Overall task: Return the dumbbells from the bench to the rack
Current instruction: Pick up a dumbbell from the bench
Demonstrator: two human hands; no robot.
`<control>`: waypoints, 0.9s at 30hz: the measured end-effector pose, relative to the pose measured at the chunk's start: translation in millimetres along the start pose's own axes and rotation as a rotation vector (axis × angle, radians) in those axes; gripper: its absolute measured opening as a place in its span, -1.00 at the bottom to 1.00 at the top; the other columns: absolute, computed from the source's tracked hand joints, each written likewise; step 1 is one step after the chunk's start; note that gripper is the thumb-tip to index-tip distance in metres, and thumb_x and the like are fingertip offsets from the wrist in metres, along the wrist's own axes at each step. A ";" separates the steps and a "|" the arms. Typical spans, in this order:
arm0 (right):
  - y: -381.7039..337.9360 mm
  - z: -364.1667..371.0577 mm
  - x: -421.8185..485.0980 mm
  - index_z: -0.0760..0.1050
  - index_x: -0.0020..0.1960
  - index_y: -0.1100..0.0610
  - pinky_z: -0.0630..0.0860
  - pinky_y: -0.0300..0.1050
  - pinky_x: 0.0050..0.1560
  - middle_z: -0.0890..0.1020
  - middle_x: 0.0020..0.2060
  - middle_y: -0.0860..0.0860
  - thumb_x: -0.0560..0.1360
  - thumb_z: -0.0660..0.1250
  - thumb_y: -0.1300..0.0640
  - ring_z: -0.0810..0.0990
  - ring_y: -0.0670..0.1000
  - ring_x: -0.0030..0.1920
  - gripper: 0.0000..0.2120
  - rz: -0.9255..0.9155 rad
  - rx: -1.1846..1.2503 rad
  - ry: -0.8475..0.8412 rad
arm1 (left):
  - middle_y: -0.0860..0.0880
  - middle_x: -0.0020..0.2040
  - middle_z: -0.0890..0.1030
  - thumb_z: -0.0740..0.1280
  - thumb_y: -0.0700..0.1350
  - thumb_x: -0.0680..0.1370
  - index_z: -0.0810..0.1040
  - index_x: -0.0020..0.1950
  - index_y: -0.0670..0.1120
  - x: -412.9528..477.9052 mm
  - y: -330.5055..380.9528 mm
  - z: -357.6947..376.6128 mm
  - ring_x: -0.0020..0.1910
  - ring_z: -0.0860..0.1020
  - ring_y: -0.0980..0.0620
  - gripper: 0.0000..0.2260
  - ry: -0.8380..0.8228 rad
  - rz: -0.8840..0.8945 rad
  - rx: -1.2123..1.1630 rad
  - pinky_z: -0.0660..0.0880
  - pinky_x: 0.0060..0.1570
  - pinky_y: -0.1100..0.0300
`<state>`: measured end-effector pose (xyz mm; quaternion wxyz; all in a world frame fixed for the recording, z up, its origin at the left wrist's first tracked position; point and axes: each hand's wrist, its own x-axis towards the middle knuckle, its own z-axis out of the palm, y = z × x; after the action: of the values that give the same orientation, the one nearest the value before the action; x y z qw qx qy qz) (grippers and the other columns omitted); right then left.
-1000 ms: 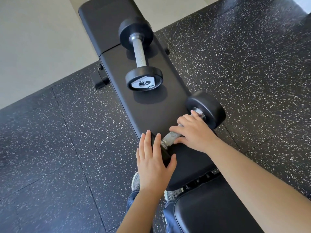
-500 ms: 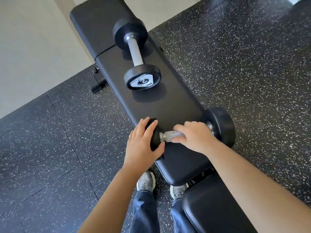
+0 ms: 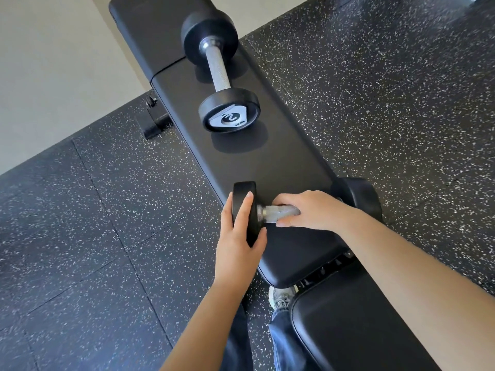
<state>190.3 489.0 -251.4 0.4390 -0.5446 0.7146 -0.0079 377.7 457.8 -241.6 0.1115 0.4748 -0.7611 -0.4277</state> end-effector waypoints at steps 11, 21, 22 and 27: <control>-8.8 2.9 -4.4 0.48 0.06 -0.08 0.46 -0.10 -0.18 0.60 -0.15 0.01 0.40 0.38 -0.01 0.56 0.06 -0.15 -0.75 0.061 0.185 -0.077 | 0.03 0.32 0.48 0.37 -0.28 0.40 0.33 0.36 0.18 0.7 13.1 2.4 0.30 0.43 0.04 -0.38 0.133 -0.224 -0.188 0.36 0.27 0.09; -69.5 14.7 -73.8 0.34 0.05 0.08 0.46 -0.13 -0.28 0.51 -0.34 0.05 0.49 0.26 0.05 0.46 0.02 -0.42 -0.81 0.167 0.259 -0.234 | 0.13 -0.04 0.62 0.45 -0.18 0.36 0.46 0.25 0.22 -41.1 25.5 -51.2 -0.11 0.55 0.21 -0.48 0.021 -0.209 -0.220 0.46 -0.01 0.33; -78.6 12.9 -80.7 0.32 0.05 0.11 0.47 -0.11 -0.27 0.51 -0.35 0.05 0.49 0.26 0.08 0.46 0.04 -0.42 -0.81 0.167 0.258 -0.230 | 0.12 -0.02 0.62 0.45 -0.18 0.36 0.47 0.24 0.21 -45.5 29.2 -59.6 -0.11 0.54 0.25 -0.48 0.028 -0.176 -0.221 0.44 -0.03 0.38; -133.0 -10.1 -119.3 0.25 -0.03 0.07 0.48 -0.16 -0.35 0.52 -0.36 0.02 0.50 0.25 0.14 0.50 0.01 -0.47 -0.84 0.128 0.309 -0.242 | 0.15 0.07 0.60 0.49 -0.22 0.32 0.51 0.21 0.16 -66.0 57.2 -120.2 0.03 0.52 0.27 -0.48 0.086 0.027 -0.167 0.41 0.06 0.43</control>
<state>289.1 523.8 -106.3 0.5994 -0.4211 0.6803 -0.0239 445.7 456.8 -109.4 0.1889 0.4715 -0.7236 -0.4673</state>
